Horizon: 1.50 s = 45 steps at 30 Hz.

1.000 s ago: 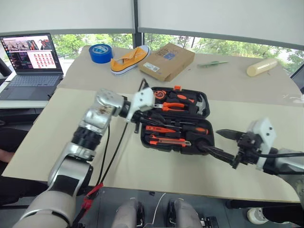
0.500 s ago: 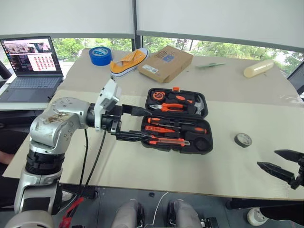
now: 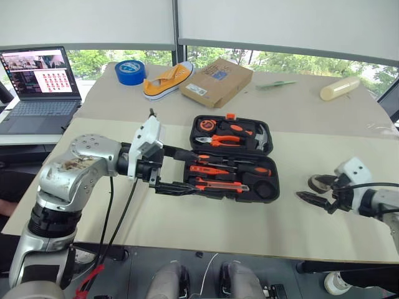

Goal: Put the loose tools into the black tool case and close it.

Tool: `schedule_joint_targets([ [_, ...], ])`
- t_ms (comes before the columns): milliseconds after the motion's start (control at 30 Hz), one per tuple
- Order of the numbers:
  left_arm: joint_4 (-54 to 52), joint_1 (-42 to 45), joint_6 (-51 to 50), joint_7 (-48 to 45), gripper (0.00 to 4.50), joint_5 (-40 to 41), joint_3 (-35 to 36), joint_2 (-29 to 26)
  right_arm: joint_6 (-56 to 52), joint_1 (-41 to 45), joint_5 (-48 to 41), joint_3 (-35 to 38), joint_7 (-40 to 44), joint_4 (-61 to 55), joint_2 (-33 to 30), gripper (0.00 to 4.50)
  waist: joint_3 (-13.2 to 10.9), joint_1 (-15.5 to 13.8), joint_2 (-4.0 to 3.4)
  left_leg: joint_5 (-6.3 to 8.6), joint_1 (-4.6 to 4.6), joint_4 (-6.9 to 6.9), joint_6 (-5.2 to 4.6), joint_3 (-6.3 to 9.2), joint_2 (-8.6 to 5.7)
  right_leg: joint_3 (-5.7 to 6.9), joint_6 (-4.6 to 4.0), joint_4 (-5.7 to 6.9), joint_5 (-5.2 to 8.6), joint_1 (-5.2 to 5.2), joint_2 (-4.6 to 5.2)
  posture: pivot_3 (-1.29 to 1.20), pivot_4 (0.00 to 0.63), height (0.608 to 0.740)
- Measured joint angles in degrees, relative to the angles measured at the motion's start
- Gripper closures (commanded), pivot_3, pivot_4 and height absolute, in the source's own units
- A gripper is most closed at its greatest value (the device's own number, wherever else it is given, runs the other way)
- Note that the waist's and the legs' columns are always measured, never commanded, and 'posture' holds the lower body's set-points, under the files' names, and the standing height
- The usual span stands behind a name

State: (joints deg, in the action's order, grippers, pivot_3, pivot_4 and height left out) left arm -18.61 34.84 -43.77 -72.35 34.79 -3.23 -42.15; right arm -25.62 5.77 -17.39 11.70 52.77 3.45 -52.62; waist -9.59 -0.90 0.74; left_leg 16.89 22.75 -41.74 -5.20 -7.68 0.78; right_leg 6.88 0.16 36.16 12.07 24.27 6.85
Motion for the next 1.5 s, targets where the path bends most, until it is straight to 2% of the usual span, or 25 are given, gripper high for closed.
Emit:
schedule_joint_targets([
  [133,0.0,-0.1,0.6,0.6,0.00,0.0,0.0,-0.3,1.0,2.4,1.4,-0.5,-0.6,2.8,0.8,2.10,0.0,0.2,0.00,0.00,-0.03,0.00,0.01,0.00,0.01,0.02,0.23,0.02,0.14,-0.01,-0.01,0.00,0.150,0.731],
  [367,0.0,0.0,1.6,1.1,0.00,-0.1,-0.1,-0.4,2.6,3.1,2.0,-0.5,-0.7,5.3,1.3,4.46,0.0,0.1,0.00,0.00,-0.04,0.00,0.01,0.02,0.00,-0.01,0.11,0.01,0.06,-0.04,0.03,0.00,0.150,0.731],
  [767,2.1,1.3,2.8,1.1,0.00,-1.0,-1.3,-0.3,1.6,1.1,1.4,2.8,-0.5,5.0,-0.6,4.46,0.0,0.2,-0.04,0.00,-0.03,0.02,0.01,0.00,0.00,-0.01,0.11,0.02,0.07,0.00,0.04,0.00,0.150,0.731],
  [900,2.5,1.3,3.8,1.1,0.00,-1.2,-2.1,-0.2,-0.1,1.1,0.3,4.7,0.0,4.8,-1.4,3.41,0.0,0.2,-0.05,0.00,-0.03,0.03,0.01,0.00,0.01,-0.02,0.09,0.02,0.05,0.00,0.04,0.00,0.150,0.731],
  [1033,3.2,1.5,3.9,1.4,0.00,-1.3,-2.3,-0.2,0.0,1.0,0.5,4.7,0.3,4.5,-2.2,2.04,0.0,0.2,-0.05,0.00,-0.03,0.03,0.01,0.00,0.01,-0.03,0.12,0.01,0.07,0.00,0.04,0.00,0.150,0.731],
  [1500,3.4,1.9,4.9,1.9,0.00,-1.5,-2.5,-0.3,4.6,7.2,4.0,-0.1,0.1,9.7,-0.8,2.04,-0.1,0.3,-0.17,0.00,-0.03,0.04,0.02,-0.03,0.01,-0.01,0.14,0.02,0.08,0.02,0.05,0.00,0.150,0.731],
])
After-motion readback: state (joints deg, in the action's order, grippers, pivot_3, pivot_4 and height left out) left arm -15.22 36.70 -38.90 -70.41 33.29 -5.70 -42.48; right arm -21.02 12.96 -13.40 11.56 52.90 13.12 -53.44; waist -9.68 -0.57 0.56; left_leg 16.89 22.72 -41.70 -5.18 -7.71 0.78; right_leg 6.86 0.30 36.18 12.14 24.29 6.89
